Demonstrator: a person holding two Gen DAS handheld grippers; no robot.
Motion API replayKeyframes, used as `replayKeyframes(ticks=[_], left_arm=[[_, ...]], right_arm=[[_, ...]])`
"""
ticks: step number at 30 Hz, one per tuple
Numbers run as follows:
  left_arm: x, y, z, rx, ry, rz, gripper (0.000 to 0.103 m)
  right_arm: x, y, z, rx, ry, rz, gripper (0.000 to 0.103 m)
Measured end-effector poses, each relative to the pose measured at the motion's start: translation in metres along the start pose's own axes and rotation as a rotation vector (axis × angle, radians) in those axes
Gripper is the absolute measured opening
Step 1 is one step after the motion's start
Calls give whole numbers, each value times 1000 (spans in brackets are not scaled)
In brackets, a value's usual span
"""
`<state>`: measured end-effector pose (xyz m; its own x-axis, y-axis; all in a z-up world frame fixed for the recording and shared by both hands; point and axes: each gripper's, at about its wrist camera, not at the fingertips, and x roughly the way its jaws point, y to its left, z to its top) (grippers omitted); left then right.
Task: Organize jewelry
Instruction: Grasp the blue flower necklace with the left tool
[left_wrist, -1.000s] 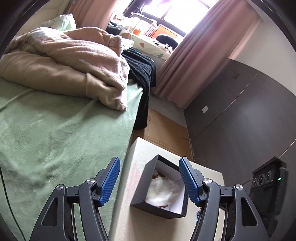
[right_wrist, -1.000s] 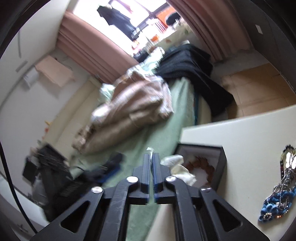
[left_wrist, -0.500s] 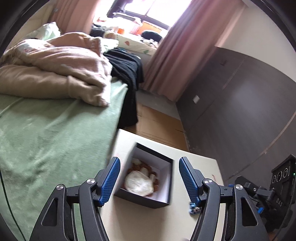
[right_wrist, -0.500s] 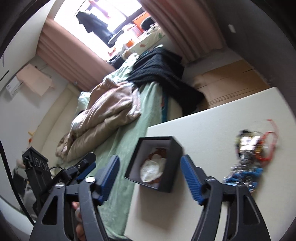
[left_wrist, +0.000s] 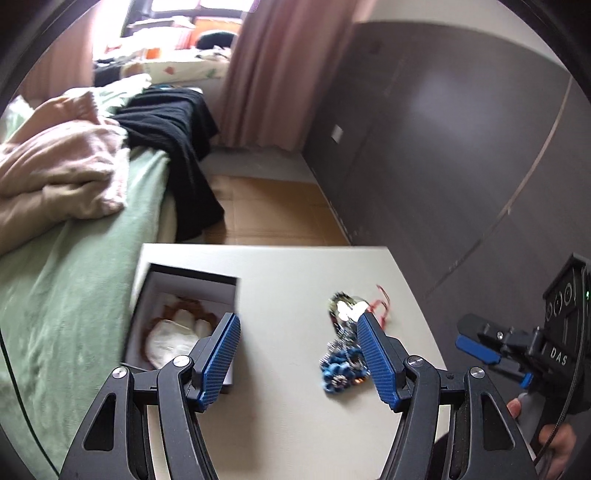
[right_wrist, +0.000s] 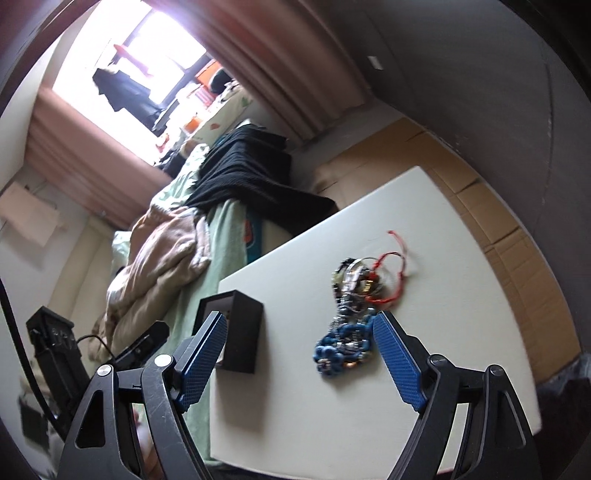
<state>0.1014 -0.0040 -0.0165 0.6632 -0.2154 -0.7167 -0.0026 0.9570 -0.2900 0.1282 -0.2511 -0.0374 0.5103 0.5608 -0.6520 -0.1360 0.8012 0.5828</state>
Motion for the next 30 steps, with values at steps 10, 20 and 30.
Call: replayKeyframes(ticks=[10,20,30], left_arm=[[65,-35,-38,59,123,-32,67],[99,-48,-57,122,190,18,67],[121,-43,-70,130,237,1,37]], right_arm=[[0,-36,3,89,40,-37,82],[6,-52,5,120,82,-60,82],[11,-51,3,113,98,-71,82]])
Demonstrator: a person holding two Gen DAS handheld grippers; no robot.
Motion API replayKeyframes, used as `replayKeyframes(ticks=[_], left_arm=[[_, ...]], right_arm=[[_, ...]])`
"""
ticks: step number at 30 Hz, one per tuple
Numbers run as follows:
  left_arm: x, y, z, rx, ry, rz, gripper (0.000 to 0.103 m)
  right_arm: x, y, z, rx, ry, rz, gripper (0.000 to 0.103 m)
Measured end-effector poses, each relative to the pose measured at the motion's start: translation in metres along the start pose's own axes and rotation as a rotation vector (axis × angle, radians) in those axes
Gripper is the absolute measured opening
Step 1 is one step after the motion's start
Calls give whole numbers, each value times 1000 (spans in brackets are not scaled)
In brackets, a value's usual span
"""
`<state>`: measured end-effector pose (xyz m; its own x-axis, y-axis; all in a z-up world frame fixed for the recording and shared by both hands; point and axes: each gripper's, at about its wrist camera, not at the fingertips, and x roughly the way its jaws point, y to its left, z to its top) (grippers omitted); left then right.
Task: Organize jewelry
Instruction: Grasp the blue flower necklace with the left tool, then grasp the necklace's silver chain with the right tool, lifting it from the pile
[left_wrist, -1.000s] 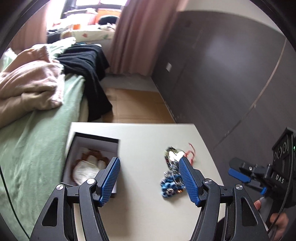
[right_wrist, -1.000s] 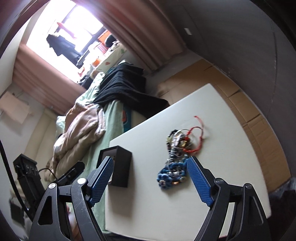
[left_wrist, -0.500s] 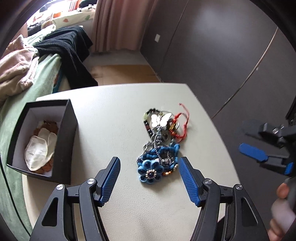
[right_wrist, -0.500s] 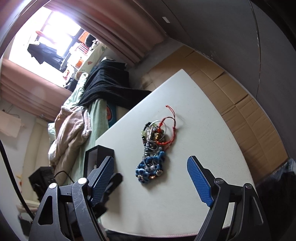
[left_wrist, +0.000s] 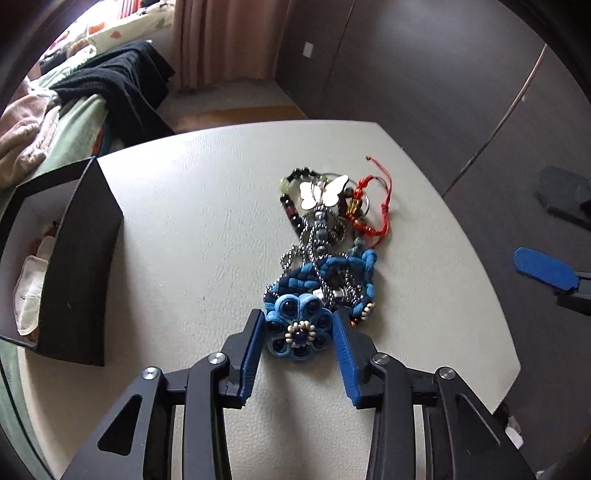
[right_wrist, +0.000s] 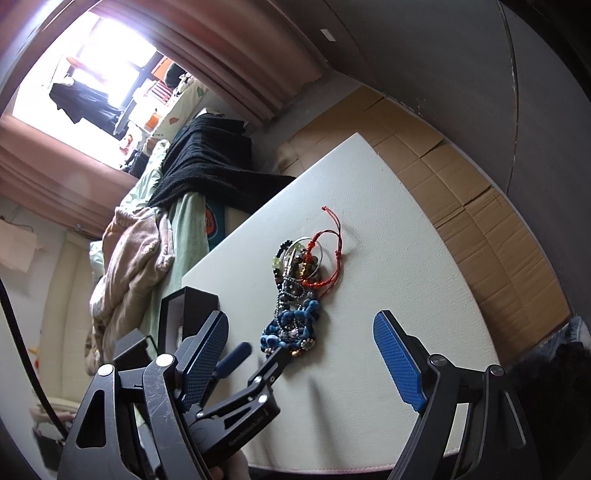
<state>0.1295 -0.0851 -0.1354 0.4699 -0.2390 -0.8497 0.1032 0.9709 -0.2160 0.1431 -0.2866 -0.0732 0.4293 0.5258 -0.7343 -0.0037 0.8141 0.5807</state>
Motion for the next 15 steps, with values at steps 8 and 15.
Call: replayKeyframes(ticks=[8,15], left_arm=[[-37,1,0,15,-54,-69,29],[-79,17,7,-24,-161,-112,29]], right_arm=[[21,11,-5,-32,44,6,82],[28,19,-10,-55,57,5,82]])
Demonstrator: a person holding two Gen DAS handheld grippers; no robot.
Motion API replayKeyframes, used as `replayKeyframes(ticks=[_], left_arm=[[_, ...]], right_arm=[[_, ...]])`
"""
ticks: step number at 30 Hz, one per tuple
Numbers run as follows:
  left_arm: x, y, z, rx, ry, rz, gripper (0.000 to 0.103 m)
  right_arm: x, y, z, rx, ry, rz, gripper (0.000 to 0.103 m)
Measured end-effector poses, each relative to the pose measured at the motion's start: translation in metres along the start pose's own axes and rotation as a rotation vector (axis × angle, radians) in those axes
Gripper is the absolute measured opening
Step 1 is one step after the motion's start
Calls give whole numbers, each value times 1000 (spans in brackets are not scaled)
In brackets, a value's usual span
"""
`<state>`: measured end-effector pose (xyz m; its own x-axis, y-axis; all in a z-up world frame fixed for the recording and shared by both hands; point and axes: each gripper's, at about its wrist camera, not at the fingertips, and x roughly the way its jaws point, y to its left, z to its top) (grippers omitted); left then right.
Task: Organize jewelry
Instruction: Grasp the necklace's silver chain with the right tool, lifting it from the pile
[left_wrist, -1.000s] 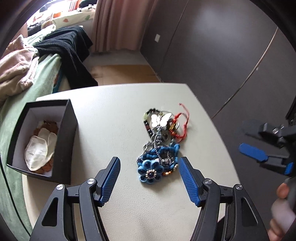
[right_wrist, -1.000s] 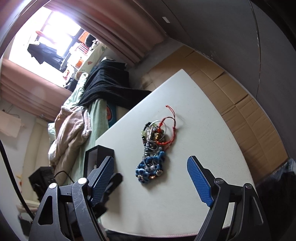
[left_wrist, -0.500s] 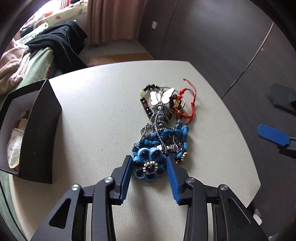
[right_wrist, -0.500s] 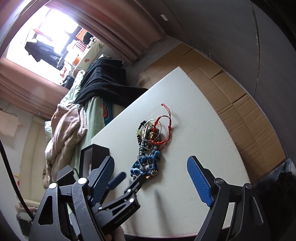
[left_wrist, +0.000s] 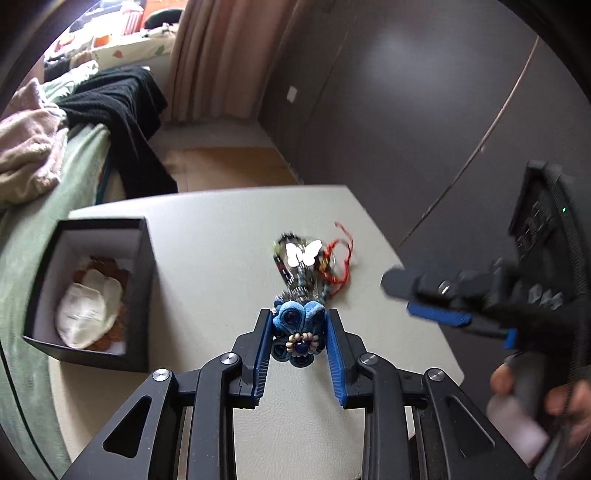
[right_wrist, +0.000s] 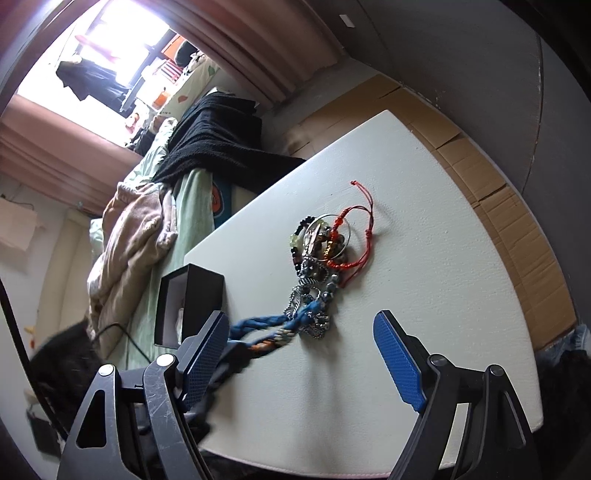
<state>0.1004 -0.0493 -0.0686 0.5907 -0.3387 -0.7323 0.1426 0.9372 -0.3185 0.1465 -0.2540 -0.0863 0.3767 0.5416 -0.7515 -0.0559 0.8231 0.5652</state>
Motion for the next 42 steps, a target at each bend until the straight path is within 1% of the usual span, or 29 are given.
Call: replayKeyframes(ticks=[7,9,11,13,14,16,18,19,26,28,30,32,36,40,42], left_arm=[[-23,24,10,-63,-55,3,29],[-29,30,10,-80,-69,4,29],[-34,36,12,-89,-77,5,29],[-38,42,13,-104,-82,8,29],[-39,45,13,-111,-81,8,29],[-39,48,13,-119,-81,9,29],[-40,51,13,-126,-81,8,29],[-42,53,13,-127,-82,7,29],[-44,61,12,-137,-71,10,29],[-43,63,12,-141,-65,15,29],[-42,66,12,-142,-62,23,29],[-42,69,12,-149,-59,25,29],[-43,69,11,-145,-60,39,29],[-45,71,11,-150,-65,45,29],[-46,72,11,-153,-68,50,29]], right_arm=[[10,8,-5,-24,23,-8,82],[15,11,-6,-32,30,-11,80],[22,14,-7,-39,41,-12,72],[34,16,-9,-48,68,-17,62],[39,18,-10,-55,78,-24,59],[51,21,-13,-78,100,-49,48],[60,25,-15,-101,116,-68,43],[65,27,-16,-113,123,-78,41],[81,38,-16,-158,118,-137,40],[85,42,-16,-184,113,-183,40],[88,48,-17,-237,103,-253,41],[91,54,-18,-289,97,-297,41],[96,62,-20,-365,85,-348,41],[101,71,-27,-467,99,-417,42],[101,73,-30,-498,103,-428,42]])
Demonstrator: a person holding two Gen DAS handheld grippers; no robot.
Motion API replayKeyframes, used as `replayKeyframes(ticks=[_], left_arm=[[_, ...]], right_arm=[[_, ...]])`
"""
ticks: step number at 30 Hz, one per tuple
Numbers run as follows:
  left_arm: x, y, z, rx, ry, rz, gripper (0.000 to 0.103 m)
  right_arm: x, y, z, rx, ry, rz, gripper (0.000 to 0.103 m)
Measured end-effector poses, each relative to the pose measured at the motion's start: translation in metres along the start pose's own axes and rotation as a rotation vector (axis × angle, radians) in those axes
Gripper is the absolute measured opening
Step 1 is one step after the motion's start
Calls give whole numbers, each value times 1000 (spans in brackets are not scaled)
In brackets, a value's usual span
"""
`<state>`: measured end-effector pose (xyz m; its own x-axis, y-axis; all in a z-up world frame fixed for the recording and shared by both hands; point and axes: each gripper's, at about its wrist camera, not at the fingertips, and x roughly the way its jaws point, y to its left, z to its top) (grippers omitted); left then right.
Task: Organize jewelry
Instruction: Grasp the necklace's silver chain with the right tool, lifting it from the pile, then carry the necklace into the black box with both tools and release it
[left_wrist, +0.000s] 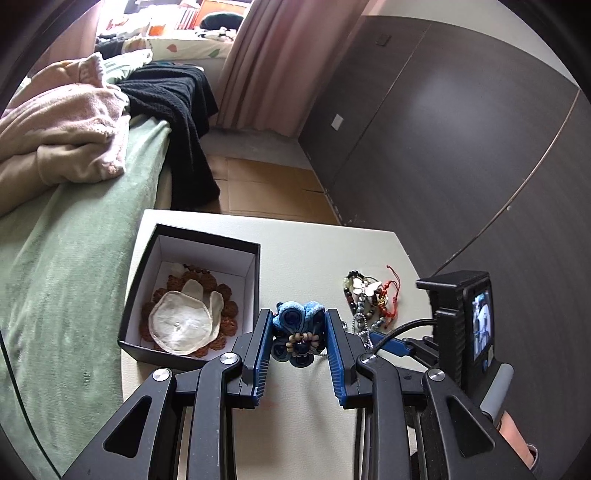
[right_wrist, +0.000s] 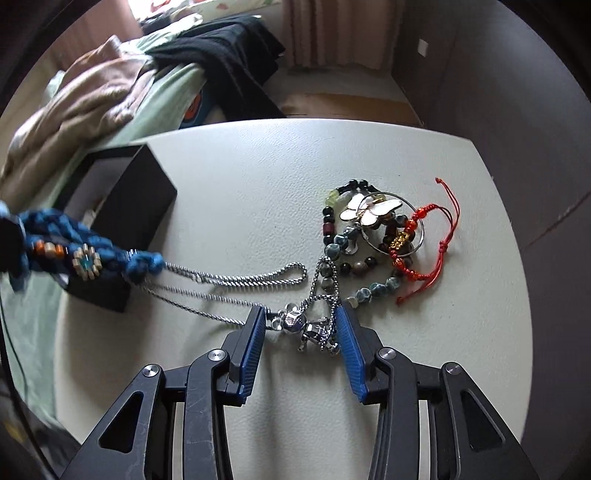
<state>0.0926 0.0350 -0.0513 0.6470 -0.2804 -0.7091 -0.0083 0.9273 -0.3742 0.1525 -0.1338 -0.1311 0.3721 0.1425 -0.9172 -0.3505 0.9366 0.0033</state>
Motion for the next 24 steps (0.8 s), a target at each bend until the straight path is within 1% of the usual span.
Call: replayKeyframes(ticks=[2,3,4,5,8,16,24], left_arm=[[-1,2,1,-6,-5,1,29],[-2,3,1,-8,-6,2,29],[-2,4,2,-12,-9,4,29],[-4,5,2,-15,-12,4,29],[-11,7,4,-21,-34,1,29],[-33,18,10,-53,-98,0,29],[-61,46,19,-125,-181,13,29]], right_arm=[[-3,-3,-3,-5,-6,-5,31],[-4,-6,-2,8,-8,-2,22],[-5,-13,-3,48,3,45,16],[-6,-19,-4,79,7,89,15],[-14,-35,-7,138,-2,167,15],[-43,-59,-11,234,-79,309,15],[-81,-66,-2,278,-201,332,15]])
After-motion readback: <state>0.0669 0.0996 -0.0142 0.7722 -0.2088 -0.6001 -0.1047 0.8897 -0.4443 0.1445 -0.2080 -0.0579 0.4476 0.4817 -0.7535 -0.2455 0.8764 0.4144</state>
